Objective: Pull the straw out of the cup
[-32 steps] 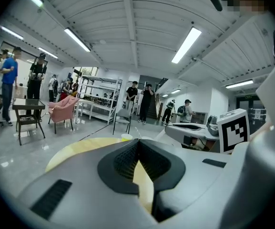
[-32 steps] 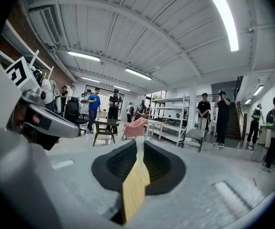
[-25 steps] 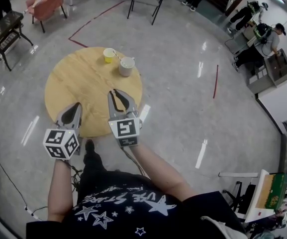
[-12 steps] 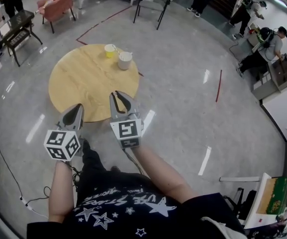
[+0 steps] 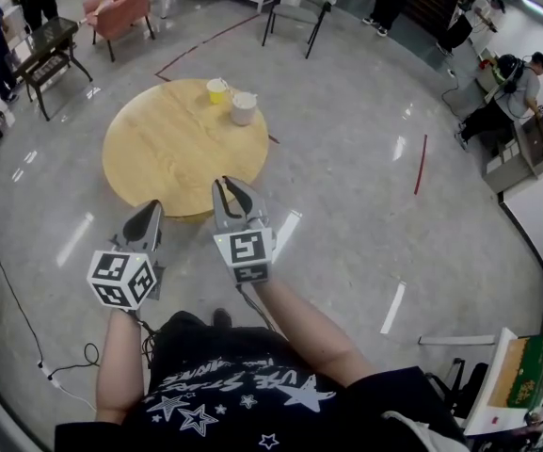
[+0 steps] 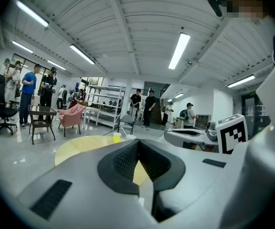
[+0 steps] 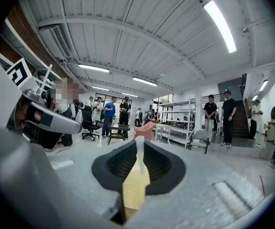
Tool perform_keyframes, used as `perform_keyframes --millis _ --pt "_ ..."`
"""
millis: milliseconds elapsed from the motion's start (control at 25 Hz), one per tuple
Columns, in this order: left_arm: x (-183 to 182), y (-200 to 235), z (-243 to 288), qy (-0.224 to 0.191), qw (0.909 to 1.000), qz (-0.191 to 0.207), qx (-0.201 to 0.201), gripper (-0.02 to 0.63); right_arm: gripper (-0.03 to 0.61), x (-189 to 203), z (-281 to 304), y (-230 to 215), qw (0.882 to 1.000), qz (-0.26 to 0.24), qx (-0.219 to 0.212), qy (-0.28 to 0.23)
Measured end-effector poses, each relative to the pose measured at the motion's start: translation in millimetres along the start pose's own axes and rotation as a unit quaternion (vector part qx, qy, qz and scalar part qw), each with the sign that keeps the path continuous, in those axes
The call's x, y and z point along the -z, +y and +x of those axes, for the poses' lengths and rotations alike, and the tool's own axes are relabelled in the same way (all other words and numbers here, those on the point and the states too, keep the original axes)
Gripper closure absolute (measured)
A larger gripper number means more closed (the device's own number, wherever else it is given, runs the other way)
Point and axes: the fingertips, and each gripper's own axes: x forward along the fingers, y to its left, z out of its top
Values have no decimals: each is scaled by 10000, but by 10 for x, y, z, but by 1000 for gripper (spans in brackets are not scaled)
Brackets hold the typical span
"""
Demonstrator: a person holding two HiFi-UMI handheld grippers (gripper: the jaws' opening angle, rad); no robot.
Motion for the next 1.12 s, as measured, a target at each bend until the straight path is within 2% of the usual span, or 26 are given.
perform_keyframes --millis 480,1120 --pt "126 61 -464 101 9997 -63 196 607 535 3 -231 467 9997 -131 37 181" --pt "421 -43 -1206 244 9981 -200 522 607 538 90 -895 1148 9985 -56 161 523"
